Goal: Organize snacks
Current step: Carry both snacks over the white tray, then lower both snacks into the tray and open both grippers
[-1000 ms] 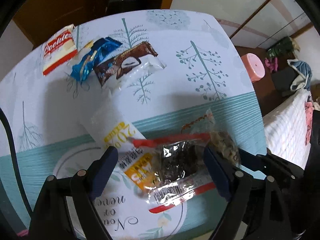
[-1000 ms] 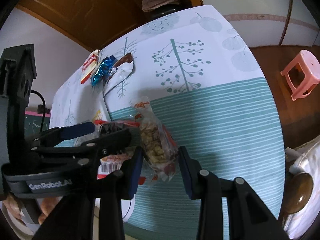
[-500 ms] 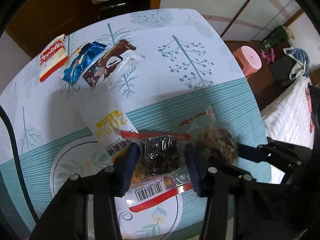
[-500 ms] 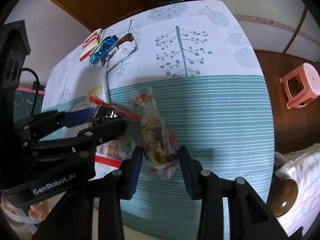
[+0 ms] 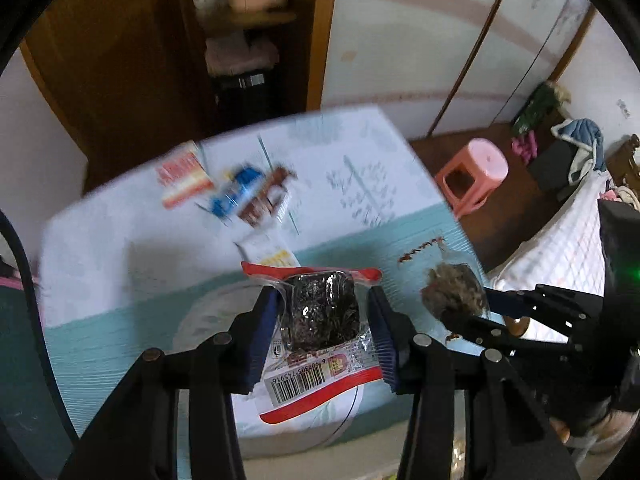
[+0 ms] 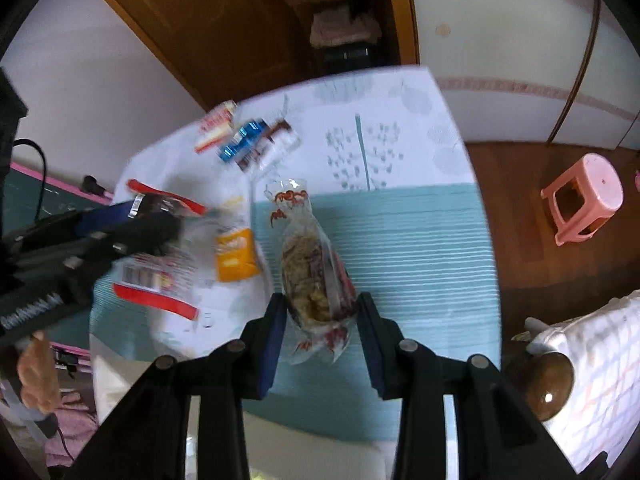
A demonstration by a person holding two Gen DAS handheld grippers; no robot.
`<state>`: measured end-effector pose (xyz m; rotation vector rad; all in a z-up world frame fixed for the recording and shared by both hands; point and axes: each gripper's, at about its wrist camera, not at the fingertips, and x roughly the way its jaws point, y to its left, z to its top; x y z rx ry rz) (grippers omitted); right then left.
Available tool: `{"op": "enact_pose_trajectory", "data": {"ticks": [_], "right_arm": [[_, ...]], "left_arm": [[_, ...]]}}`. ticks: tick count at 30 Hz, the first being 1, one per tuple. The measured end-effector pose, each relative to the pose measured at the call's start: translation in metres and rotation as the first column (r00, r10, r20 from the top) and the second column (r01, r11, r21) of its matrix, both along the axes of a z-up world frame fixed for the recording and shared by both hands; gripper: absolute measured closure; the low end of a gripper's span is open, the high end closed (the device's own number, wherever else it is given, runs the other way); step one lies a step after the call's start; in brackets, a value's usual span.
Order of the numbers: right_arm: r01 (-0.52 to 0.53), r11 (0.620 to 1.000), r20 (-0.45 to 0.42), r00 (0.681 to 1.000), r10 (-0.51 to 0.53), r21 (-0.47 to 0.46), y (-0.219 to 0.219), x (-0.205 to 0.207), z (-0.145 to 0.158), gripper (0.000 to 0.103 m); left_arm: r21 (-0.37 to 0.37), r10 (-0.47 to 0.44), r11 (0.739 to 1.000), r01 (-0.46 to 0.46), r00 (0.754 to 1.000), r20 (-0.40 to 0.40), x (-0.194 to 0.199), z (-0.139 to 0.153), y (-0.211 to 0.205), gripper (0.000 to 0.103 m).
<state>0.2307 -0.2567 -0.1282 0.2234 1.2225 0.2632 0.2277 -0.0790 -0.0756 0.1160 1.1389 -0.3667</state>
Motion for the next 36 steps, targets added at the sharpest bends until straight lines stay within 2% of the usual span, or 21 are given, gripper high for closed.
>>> {"op": "enact_pose_trajectory", "data": {"ticks": [3,9,14,17,21,23,26,29,31,34,36], "right_arm": [[0.017,1.0,0.072,0.997,-0.018,0.006,-0.005,-0.026,0.037,0.067],[0.055,0.998,0.243,0.969,-0.05,-0.012,-0.001,-0.094,0.106,0.067],[0.06,0.998,0.368,0.928,-0.062,0.015,0.013,-0.169,0.145,0.067],[0.056,0.997,0.417,0.906,-0.071,0.047,0.024,-0.21,0.155,0.067],[0.071,0.997,0.487,0.87,-0.08,0.037,0.042,-0.253,0.158,0.067],[0.079,0.997,0.499,0.863,-0.079,0.022,0.049,-0.264,0.153,0.066],[0.069,0.997,0.473,0.878,-0.072,0.023,0.059,-0.274,0.138,0.066],[0.066,0.998,0.431,0.9,-0.066,0.014,0.066,-0.277,0.119,0.066],[0.067,0.998,0.401,0.914,-0.059,-0.007,0.071,-0.277,0.107,0.066],[0.071,0.997,0.4,0.915,-0.053,-0.03,0.074,-0.279,0.1,0.066],[0.087,0.995,0.412,0.909,-0.058,-0.052,0.074,-0.279,0.099,0.066]], "left_arm": [[-0.002,-0.009,1.0,0.009,0.993,0.116,-0.036,0.053,0.015,0.059],[-0.022,-0.016,1.0,0.022,0.972,0.236,-0.116,0.126,0.045,0.059],[-0.061,-0.04,0.996,0.062,0.95,0.31,-0.188,0.162,0.063,0.059],[-0.081,-0.045,0.994,0.075,0.946,0.32,-0.223,0.166,0.069,0.058],[-0.109,-0.036,0.991,0.072,0.951,0.307,-0.258,0.147,0.074,0.058],[-0.137,-0.019,0.989,0.06,0.958,0.286,-0.269,0.13,0.077,0.058],[-0.17,0.022,0.985,0.021,0.97,0.244,-0.283,0.095,0.079,0.058],[-0.138,0.073,0.989,-0.044,0.975,0.212,-0.289,0.056,0.076,0.058],[-0.117,0.097,0.99,-0.08,0.984,0.149,-0.288,0.029,0.075,0.058],[-0.106,0.103,0.99,-0.095,0.991,0.082,-0.286,0.006,0.074,0.058],[-0.097,0.112,0.99,-0.104,0.99,0.083,-0.283,0.002,0.073,0.058]]}}
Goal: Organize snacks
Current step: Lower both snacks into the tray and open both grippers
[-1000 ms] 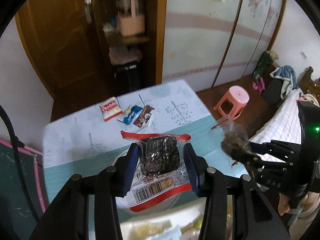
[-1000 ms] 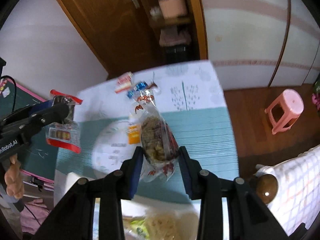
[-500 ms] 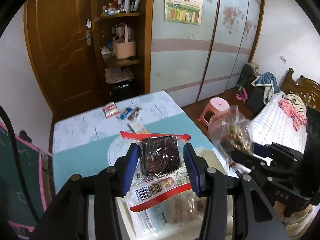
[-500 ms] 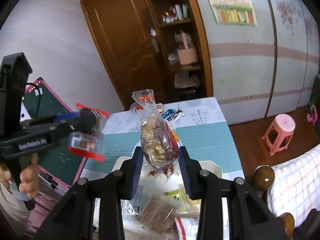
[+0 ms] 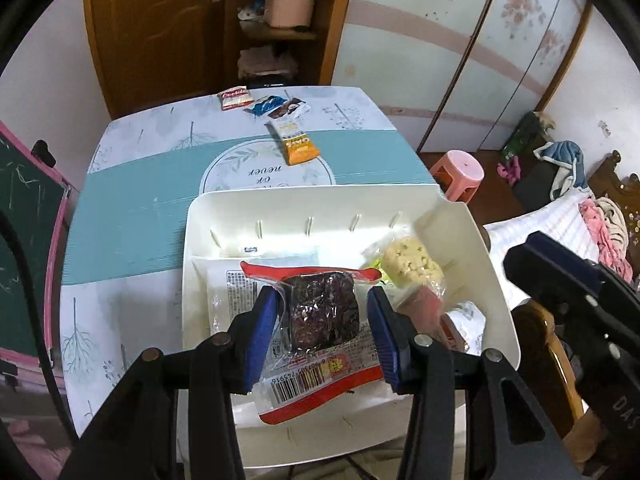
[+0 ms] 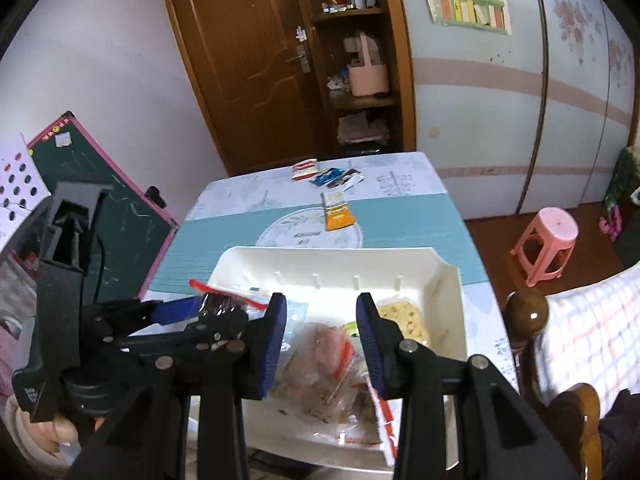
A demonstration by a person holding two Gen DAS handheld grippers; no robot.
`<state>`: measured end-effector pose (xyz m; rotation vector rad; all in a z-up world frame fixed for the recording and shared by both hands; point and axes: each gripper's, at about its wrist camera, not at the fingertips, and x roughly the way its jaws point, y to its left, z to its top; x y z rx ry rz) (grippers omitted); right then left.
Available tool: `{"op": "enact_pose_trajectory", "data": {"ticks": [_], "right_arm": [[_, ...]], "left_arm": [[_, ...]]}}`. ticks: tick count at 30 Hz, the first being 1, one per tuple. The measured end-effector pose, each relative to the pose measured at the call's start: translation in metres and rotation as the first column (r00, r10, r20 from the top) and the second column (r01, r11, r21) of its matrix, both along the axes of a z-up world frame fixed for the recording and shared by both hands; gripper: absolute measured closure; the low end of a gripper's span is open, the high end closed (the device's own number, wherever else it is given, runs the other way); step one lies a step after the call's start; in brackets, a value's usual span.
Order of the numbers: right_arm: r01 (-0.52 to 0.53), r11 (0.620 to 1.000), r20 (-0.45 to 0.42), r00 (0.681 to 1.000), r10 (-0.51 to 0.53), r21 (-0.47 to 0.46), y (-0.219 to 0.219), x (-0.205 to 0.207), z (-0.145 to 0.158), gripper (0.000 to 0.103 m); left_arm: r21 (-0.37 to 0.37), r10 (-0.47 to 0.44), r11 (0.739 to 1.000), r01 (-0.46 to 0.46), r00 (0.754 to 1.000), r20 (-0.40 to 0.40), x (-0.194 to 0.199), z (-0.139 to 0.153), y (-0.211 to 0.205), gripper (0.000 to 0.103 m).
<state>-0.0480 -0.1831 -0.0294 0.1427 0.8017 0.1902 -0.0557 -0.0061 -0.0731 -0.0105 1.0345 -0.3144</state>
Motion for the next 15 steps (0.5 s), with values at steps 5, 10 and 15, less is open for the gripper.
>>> {"op": "enact_pose_trajectory", "data": {"ticks": [5,10,15], "right_arm": [[0.039,0.999,-0.02,0.999,-0.039,-0.019,0.002,0.003,-0.008,0.066],[0.063,0.998,-0.043,0.997,-0.063,-0.011,-0.003,0.007,-0.014,0.056],[0.068,0.998,-0.058,0.996,-0.069,-0.008,-0.004,0.012,-0.019,0.055]], "left_arm": [[0.044,0.041,0.998,-0.042,0.999,0.034,0.006,0.002,0.001,0.033],[0.03,0.066,0.997,-0.067,0.997,0.043,0.008,0.003,0.004,0.011],[0.04,0.066,0.997,-0.068,0.997,0.051,0.008,0.003,0.003,0.011]]}}
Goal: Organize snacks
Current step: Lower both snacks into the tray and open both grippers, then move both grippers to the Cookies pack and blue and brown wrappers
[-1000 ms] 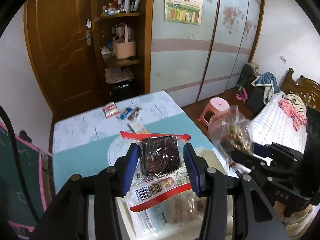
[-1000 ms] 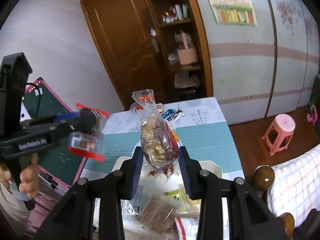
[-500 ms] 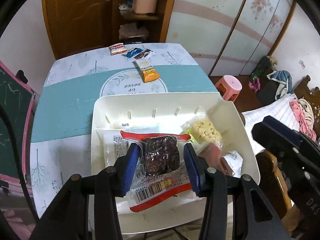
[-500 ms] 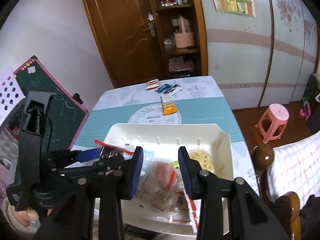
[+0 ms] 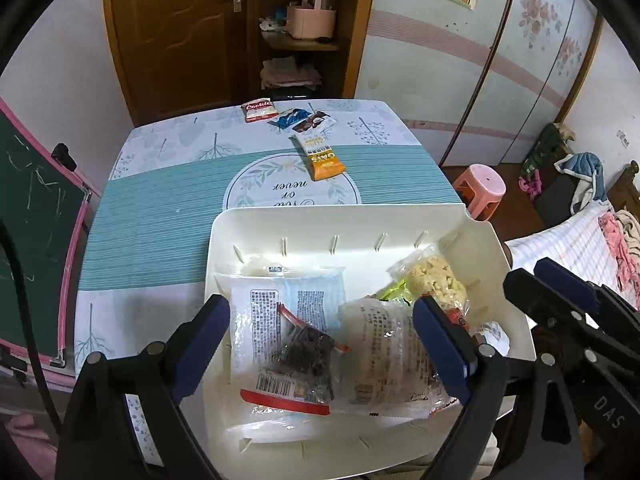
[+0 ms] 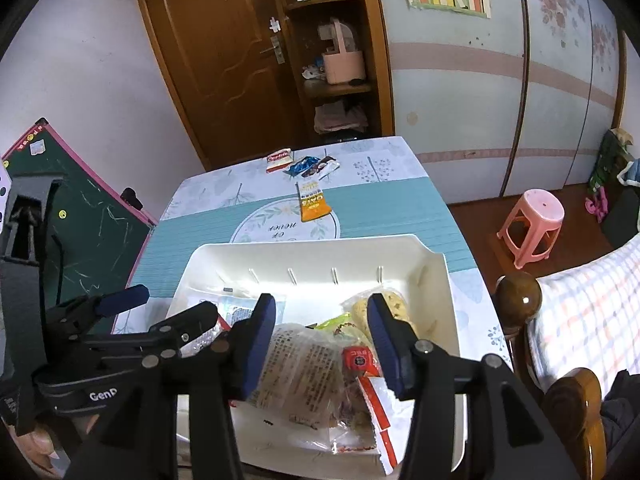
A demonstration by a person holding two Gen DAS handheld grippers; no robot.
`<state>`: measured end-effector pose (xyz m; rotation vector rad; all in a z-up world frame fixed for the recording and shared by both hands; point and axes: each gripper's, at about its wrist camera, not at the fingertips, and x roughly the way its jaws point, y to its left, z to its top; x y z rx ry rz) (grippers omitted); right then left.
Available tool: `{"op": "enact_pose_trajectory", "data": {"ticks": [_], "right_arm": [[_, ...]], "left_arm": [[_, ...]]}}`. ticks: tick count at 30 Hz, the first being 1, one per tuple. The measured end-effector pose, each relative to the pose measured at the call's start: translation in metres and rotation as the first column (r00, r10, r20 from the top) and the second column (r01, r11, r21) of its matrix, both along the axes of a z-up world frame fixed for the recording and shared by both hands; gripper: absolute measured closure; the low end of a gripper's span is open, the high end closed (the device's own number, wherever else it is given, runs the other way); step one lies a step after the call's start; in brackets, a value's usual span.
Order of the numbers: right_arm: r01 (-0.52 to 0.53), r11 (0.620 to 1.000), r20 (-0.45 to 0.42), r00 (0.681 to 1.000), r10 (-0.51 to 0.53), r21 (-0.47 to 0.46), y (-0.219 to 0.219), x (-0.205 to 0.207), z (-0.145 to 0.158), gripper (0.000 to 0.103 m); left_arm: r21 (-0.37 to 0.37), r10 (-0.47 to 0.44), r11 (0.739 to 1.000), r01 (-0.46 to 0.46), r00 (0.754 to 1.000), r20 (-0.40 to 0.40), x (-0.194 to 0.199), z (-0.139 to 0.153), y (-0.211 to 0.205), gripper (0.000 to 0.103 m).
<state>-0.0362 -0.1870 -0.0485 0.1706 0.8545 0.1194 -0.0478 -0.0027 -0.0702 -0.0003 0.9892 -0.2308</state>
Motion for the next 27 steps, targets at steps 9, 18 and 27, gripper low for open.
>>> {"op": "enact_pose_trajectory", "data": {"ticks": [9,18,27], "right_arm": [[-0.002,1.0,-0.035,0.999,0.002,0.01,0.002,0.009,-0.01,0.055],[-0.009,1.0,-0.064,0.998,0.009,0.012,0.005,0.018,-0.018,0.055],[-0.018,1.0,-0.045,0.999,0.017,-0.022,0.009,0.035,-0.013,0.055]], "left_arm": [[0.015,0.004,1.0,-0.004,1.0,-0.008,0.004,-0.005,-0.002,0.011],[0.023,0.024,0.999,-0.023,1.0,-0.015,0.011,-0.011,0.0,0.011],[0.082,0.023,0.996,-0.035,0.99,0.137,0.023,0.018,0.003,0.011]]}}
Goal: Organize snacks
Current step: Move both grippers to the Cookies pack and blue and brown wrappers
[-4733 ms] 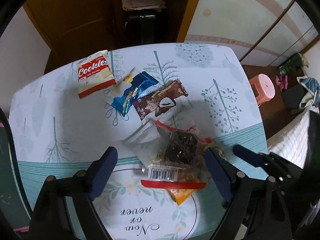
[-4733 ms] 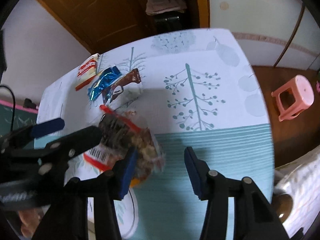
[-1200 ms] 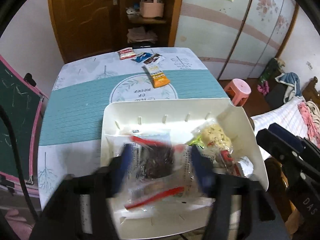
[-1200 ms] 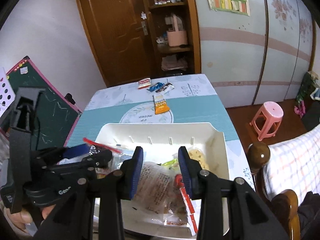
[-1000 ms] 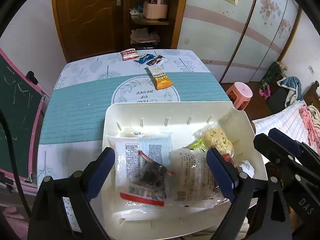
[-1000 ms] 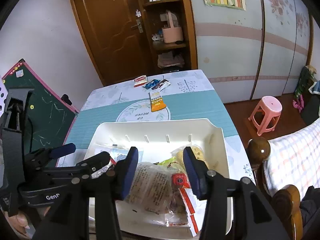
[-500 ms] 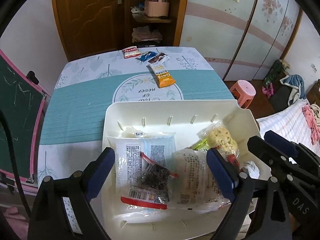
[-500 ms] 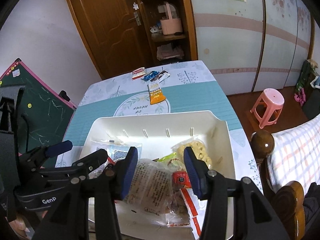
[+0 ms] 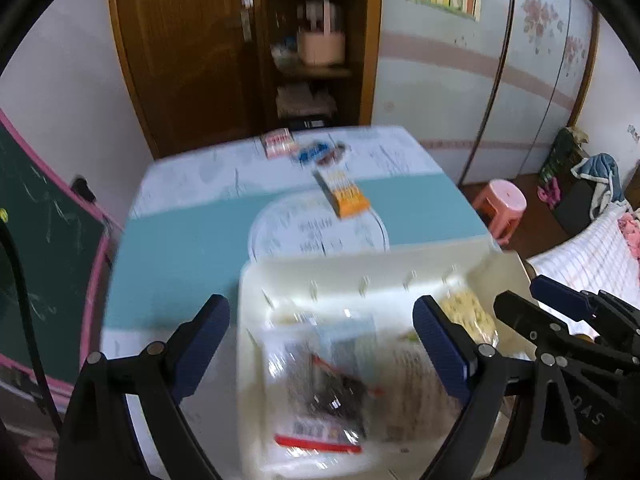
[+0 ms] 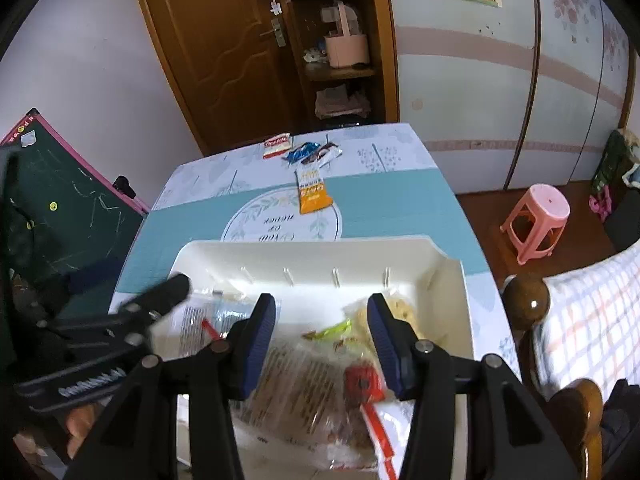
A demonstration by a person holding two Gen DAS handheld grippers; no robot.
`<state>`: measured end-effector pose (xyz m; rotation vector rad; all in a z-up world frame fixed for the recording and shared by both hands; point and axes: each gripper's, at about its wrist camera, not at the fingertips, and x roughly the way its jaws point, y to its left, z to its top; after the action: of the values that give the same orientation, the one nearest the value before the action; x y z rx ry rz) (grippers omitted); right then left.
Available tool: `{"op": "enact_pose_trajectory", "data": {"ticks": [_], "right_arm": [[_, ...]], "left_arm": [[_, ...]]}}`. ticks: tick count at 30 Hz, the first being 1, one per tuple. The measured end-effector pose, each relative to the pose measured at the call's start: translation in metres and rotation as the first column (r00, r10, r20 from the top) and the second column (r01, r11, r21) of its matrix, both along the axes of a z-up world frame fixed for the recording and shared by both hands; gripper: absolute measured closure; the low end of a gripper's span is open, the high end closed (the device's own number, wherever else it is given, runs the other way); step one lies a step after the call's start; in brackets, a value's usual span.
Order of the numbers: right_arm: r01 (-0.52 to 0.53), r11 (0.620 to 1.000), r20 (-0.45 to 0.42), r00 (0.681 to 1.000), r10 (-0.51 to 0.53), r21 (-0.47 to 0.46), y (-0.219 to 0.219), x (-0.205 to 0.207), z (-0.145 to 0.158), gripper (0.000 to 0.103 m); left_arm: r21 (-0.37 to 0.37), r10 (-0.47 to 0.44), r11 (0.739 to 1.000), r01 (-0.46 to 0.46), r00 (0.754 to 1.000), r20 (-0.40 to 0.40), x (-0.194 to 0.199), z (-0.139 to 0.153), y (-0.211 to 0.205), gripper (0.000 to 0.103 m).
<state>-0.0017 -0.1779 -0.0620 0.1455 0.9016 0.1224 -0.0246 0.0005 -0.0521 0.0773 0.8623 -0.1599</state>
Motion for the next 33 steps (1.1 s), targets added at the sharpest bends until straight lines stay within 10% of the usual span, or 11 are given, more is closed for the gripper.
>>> {"op": "enact_pose_trajectory", "data": {"ticks": [11,22,28,33], "right_arm": [[-0.034,0.998,0.13,0.991,0.042,-0.06,-0.005,0.049,0.064,0.055],[-0.052,0.982,0.186,0.979,0.086,-0.184,-0.013,0.166,0.168,0.049],[-0.045,0.98,0.122,0.99,0.07,-0.192,-0.016,0.252,0.16,0.044],[-0.063,0.989,-0.041,0.997,0.058,-0.135,-0.013,0.315,0.09,0.044]], "left_arm": [[0.091,-0.029,0.996,0.006,0.967,0.254,0.038,0.088,0.015,0.01],[0.105,-0.018,0.994,-0.006,0.974,0.224,0.171,0.179,0.029,0.009],[0.176,-0.028,0.984,0.0,0.987,0.159,0.246,0.159,0.017,0.009],[0.231,-0.101,0.968,0.097,0.995,0.002,0.312,0.082,-0.005,0.009]]}}
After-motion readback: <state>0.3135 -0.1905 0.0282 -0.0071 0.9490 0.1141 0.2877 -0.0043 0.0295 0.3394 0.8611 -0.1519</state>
